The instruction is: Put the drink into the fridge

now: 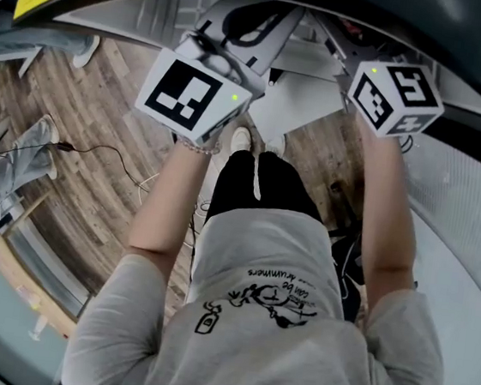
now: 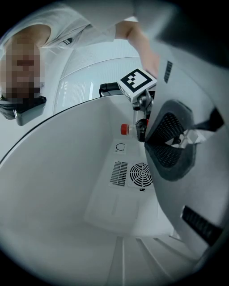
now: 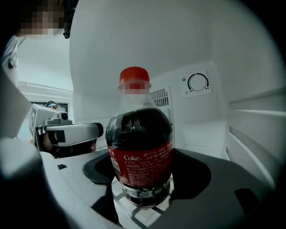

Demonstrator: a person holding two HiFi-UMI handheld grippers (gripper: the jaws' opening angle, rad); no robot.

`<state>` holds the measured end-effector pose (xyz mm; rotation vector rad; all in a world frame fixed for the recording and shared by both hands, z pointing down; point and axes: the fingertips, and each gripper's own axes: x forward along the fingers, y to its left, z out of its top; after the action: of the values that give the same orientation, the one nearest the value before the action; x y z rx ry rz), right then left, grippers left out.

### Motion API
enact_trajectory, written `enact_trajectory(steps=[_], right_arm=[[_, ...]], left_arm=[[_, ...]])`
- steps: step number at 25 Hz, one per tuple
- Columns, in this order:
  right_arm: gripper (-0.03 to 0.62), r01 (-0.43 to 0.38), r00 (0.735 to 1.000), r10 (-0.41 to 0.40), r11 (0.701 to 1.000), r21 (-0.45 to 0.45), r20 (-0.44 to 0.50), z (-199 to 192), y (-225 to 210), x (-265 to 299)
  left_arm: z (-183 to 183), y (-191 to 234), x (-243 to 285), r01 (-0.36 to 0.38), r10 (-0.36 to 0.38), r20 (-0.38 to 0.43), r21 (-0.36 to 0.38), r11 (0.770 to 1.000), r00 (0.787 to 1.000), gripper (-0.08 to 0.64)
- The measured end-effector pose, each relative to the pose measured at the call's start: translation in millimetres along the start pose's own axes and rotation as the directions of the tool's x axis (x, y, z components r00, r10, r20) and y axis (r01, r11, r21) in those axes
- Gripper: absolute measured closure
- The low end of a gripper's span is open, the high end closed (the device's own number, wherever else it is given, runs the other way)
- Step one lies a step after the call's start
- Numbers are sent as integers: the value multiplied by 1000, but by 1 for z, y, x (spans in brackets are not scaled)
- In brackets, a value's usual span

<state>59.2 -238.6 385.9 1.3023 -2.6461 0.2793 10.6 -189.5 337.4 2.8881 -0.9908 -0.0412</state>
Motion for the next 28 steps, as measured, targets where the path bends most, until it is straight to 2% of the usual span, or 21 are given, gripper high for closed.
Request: enact_trajectory(steps=[8,13,20,28], right_arm=[[233,-5,1000,5,1000,14,16,1,1,-4],[221,33,999,-33,999,12,22,-1,0,-13],[221,102,993,-104,994,-46,-58,-22,1,-22],[222,128,991,-128,991,-36,-24,-19,12,-60]], left_arm=[[0,-2,-3,-6,6,2,1,1000,1000,558],[-2,-4,-4,-12,12,-7,7,1000,1000,558],[-7,-5,-10,-22,22,-1,-12,1000,1000,558],[-6,-29,-23,14,-14,4,-57,998,1000,558]])
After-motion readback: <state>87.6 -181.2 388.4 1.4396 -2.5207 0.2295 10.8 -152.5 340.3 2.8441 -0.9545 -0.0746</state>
